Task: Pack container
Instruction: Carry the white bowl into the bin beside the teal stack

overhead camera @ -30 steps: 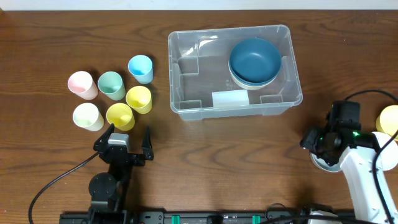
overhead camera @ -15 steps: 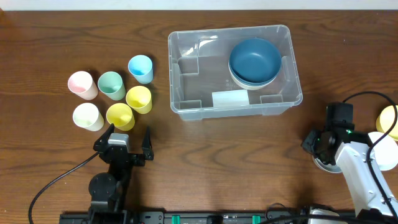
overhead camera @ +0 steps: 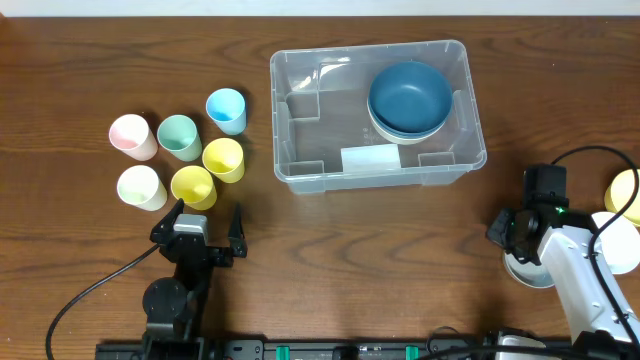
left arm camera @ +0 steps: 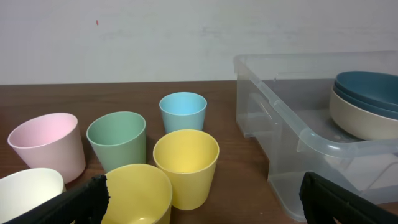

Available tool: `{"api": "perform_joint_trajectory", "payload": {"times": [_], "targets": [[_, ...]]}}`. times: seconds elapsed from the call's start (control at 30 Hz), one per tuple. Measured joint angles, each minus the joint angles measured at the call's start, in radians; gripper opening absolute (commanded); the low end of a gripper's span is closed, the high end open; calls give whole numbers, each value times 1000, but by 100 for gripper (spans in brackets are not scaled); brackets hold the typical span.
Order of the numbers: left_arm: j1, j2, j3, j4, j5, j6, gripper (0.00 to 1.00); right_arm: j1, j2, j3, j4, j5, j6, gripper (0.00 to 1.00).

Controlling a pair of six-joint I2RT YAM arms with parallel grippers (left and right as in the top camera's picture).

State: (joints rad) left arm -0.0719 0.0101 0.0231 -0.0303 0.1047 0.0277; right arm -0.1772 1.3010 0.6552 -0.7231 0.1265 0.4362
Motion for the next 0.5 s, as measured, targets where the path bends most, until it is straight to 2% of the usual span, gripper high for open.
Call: {"api": "perform_joint_trajectory", "payload": {"times": [0.23, 0.5], "targets": [[0, 0, 0, 0, 0, 0, 98, 0, 1, 26, -17, 4, -18, 1], [0, 0, 0, 0, 0, 0, 98, 0, -19, 313, -230, -24, -54, 1]]}}
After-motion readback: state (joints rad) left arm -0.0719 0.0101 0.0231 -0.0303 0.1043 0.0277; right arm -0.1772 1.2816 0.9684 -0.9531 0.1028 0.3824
